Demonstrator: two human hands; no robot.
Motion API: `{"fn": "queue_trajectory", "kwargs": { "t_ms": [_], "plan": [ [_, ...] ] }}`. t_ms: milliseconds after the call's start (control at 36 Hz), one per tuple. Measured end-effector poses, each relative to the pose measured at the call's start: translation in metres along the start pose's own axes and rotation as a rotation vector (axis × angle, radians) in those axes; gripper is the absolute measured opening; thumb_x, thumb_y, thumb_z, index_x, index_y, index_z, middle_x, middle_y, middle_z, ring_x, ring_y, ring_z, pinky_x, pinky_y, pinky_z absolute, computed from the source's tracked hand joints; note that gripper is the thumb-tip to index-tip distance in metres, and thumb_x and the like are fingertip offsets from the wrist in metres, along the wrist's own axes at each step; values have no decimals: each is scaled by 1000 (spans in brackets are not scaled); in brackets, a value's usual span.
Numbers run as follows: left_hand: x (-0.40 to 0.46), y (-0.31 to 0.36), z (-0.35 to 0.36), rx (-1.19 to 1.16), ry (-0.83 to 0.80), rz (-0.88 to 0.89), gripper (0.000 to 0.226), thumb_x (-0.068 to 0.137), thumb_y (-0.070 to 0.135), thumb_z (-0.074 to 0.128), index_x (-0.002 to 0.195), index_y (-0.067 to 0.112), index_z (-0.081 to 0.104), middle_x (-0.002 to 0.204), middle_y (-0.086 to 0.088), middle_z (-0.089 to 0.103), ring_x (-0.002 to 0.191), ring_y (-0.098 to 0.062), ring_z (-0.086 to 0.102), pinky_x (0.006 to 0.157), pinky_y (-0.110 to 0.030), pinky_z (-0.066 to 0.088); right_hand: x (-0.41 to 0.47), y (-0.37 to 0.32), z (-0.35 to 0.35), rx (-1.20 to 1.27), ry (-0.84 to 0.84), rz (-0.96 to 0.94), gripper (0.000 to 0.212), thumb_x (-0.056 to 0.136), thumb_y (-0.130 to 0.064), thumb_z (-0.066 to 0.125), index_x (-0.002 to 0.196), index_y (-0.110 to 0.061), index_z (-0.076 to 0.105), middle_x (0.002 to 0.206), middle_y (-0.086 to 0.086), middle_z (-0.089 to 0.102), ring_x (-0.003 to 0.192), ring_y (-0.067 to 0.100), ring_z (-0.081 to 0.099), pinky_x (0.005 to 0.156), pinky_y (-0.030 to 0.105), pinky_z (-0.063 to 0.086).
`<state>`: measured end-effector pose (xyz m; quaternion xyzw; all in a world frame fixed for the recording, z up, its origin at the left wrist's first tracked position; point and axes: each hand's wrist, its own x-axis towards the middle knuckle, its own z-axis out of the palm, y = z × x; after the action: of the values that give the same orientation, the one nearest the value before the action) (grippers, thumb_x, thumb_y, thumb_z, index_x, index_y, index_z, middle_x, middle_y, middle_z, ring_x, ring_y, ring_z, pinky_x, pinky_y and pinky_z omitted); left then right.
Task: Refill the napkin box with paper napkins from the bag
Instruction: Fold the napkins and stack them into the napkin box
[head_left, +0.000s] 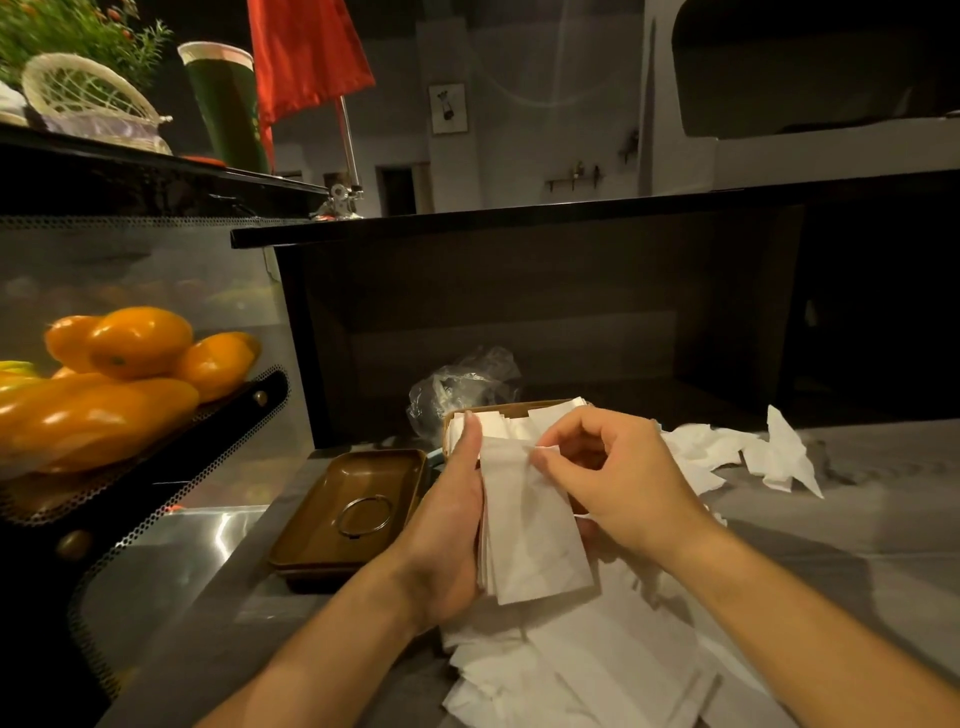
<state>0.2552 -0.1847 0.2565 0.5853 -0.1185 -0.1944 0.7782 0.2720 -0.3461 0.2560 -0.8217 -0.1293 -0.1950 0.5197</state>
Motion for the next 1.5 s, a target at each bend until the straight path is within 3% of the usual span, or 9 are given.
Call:
{"fn": "queue_trajectory", "kwargs": {
  "t_ms": [111, 194, 417, 500, 611, 694, 917, 1056, 1500],
  "plan": [
    [-1, -2, 0, 123, 5, 9, 39, 84, 36, 63, 122, 28, 61, 107, -4, 76, 100, -24, 73, 86, -41, 60, 0, 1, -1, -2, -20, -4, 8, 91, -28, 73, 91, -34, 68, 92, -15, 68, 85, 10, 66, 58, 10, 52],
    [-1, -3, 1, 236, 111, -16, 29, 95, 8, 61, 117, 27, 62, 103, -4, 76, 99, -24, 73, 85, -42, 60, 1, 3, -2, -25, -17, -17, 7, 92, -29, 73, 90, -33, 68, 93, -14, 67, 85, 10, 66, 60, 9, 52],
    [-5, 1, 1, 209, 232, 7, 27, 101, 9, 52, 124, 23, 53, 113, -11, 69, 102, -31, 69, 87, -48, 59, 4, -1, -18, -140, -113, -5, 14, 90, -28, 75, 91, -36, 63, 91, -16, 64, 83, 9, 64, 57, 12, 51],
    [-6, 6, -1, 111, 300, 79, 26, 103, 3, 43, 115, 20, 58, 91, -9, 78, 84, -25, 77, 66, -38, 62, 5, -6, -42, -165, -336, 9, 17, 87, -26, 79, 90, -40, 69, 91, -15, 68, 88, 7, 65, 67, 16, 52],
    [-2, 7, -8, 117, 399, 134, 25, 105, 7, 43, 119, 24, 53, 89, -4, 79, 82, -22, 77, 56, -32, 60, -4, -8, -62, -243, -879, 39, 24, 82, -25, 83, 96, -43, 75, 104, -31, 61, 102, -11, 57, 87, 15, 52],
    [0, 5, -9, 142, 416, 134, 26, 104, 7, 44, 117, 28, 51, 85, 0, 78, 79, -20, 77, 53, -31, 58, -7, -11, -65, -291, -1038, 79, 32, 79, -29, 86, 104, -44, 74, 112, -35, 56, 113, -11, 53, 107, 23, 46],
    [2, -1, -9, 239, 387, 149, 34, 105, 8, 43, 135, 22, 48, 90, 0, 78, 85, -20, 76, 71, -35, 60, -9, -14, -60, -396, -985, 131, 63, 69, -45, 90, 123, -56, 58, 130, -34, 43, 124, -3, 44, 109, 23, 42],
    [4, -4, -8, 264, 389, 146, 29, 106, 11, 43, 130, 27, 51, 91, 2, 78, 86, -20, 76, 71, -36, 61, -8, -1, -41, -531, -768, 42, 52, 74, -67, 76, 119, -49, 57, 119, -24, 47, 112, 5, 53, 100, 30, 53],
    [5, -7, -9, 350, 355, 149, 30, 106, 11, 41, 128, 28, 52, 92, 4, 78, 86, -17, 76, 73, -34, 61, -6, -2, -44, -303, -650, -11, 15, 84, -30, 82, 84, -37, 68, 93, -20, 67, 93, 2, 64, 84, 24, 58]
  ]
}}
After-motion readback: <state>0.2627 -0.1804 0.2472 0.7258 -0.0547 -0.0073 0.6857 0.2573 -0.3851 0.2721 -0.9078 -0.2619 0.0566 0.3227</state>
